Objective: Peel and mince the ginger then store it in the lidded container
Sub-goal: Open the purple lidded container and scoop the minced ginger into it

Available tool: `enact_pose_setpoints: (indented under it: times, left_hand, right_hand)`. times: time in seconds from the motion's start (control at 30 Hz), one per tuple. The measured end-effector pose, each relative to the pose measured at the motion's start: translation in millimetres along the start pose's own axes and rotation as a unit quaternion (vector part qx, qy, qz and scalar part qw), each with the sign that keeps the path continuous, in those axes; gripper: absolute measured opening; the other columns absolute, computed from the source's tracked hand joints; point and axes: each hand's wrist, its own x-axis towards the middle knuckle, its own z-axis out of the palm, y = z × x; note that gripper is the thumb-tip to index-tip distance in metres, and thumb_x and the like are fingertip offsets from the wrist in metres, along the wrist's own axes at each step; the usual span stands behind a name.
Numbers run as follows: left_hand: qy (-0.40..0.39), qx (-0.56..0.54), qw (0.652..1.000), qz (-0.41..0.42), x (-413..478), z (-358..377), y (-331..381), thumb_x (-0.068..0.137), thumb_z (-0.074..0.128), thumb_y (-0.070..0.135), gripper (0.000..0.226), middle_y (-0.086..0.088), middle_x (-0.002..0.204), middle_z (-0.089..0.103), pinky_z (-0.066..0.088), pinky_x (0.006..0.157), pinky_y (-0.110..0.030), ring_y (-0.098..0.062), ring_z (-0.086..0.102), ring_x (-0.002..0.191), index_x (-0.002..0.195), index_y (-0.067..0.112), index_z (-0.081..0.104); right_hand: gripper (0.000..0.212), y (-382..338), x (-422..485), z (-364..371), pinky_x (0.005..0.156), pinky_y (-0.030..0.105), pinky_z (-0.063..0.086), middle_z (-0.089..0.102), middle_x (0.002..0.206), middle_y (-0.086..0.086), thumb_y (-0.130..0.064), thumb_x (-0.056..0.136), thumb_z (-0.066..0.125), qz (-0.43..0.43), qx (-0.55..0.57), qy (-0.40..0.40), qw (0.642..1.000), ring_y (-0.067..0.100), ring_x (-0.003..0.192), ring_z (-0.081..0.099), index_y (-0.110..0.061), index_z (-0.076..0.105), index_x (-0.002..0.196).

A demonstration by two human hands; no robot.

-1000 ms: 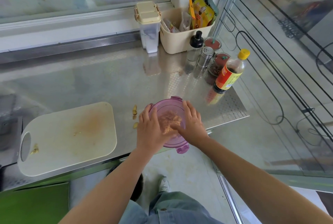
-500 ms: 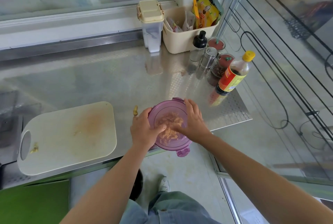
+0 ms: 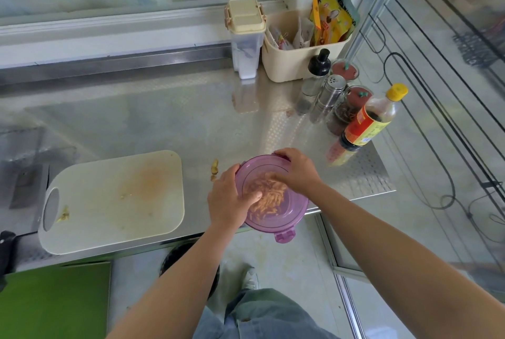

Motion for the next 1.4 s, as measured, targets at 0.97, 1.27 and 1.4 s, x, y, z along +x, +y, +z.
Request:
enact_pose_setpoints:
  times: [0.97, 1.27, 1.4]
  left_hand:
    - [0.011, -0.004, 0.994, -0.110, -7.1, 8.8, 13.2, 0.090, 0.060, 0.043, 0.041, -0.005, 0.101, 0.064, 0.038, 0.072, -0.030, -0.028, 0.060, 0.096, 0.114, 0.009, 0.056]
    - [-0.011, 0.009, 0.993, -0.119, -1.3, 5.7, 9.1, 0.089, 0.061, 0.045, 0.038, -0.001, 0.087, 0.057, 0.038, 0.069, -0.030, -0.026, 0.057, 0.087, 0.104, 0.010, 0.056]
    - [-0.017, 0.022, 0.993, -0.113, 4.2, 4.8, 6.6, 0.087, 0.063, 0.047, 0.040, -0.002, 0.090, 0.060, 0.039, 0.068, -0.032, -0.026, 0.058, 0.088, 0.103, 0.011, 0.057]
  right_hand:
    - [0.062, 18.3, -39.8, 15.9, 0.099, 0.032, 0.038, 0.043, 0.127, 0.009, -0.034, 0.084, 0.072, 0.107, 0.051, 0.125, 0.985, 0.025, 0.116, 0.044, -0.007, 0.040, 0.130]
    - [0.100, 5.3, -66.7, 18.8, 0.118, 0.043, 0.011, 0.005, 0.161, 0.004, -0.070, 0.074, 0.054, -0.180, -0.149, 0.045, 0.971, 0.019, 0.146, 0.010, -0.015, 0.021, 0.151]
    - [0.112, 3.4, -81.1, 34.9, 0.120, 0.045, -0.005, -0.007, 0.162, 0.008, -0.074, 0.074, 0.056, -0.216, -0.278, -0.044, 0.935, 0.024, 0.148, -0.012, -0.013, 0.008, 0.155]
